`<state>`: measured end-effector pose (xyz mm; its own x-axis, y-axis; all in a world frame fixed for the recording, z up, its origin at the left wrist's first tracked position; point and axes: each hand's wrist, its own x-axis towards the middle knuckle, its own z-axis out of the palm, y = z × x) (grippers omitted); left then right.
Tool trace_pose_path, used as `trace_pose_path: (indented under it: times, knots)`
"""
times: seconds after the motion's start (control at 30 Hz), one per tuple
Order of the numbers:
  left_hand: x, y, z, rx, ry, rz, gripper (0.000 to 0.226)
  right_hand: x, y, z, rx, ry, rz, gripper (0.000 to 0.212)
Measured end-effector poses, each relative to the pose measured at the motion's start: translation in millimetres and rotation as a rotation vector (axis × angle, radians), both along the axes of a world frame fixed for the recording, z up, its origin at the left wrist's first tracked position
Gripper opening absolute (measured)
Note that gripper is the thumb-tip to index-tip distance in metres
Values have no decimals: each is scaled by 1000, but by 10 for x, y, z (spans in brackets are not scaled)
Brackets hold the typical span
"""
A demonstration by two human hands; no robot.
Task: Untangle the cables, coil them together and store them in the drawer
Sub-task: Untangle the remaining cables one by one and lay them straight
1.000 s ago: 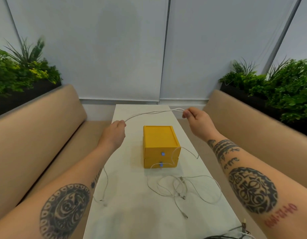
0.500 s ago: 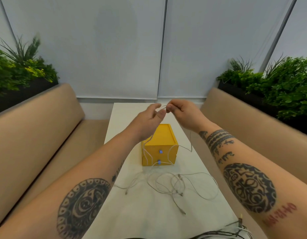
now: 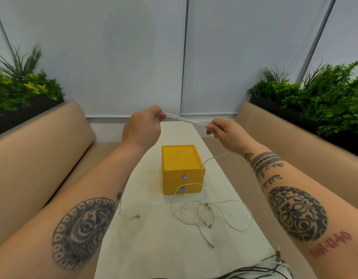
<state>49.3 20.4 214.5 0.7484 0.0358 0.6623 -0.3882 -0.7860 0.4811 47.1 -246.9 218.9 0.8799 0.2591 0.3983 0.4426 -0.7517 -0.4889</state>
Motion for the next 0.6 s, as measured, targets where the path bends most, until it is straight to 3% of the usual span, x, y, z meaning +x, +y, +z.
trace_pose_path:
  times: [0.23, 0.4, 0.5, 0.6]
  knots:
    - [23, 176, -161, 139, 74, -79, 24, -12, -23, 73, 121, -45, -23, 24]
    - [27, 214, -187, 77, 114, -162, 33, -6, -18, 57, 294, 7, -69, 24]
    - [19, 192, -237, 46, 239, -226, 29, 31, 6, -50, 384, 29, -156, 24]
    - [24, 175, -374, 7, 387, -243, 28, 104, 1, -193, 399, -70, -301, 22]
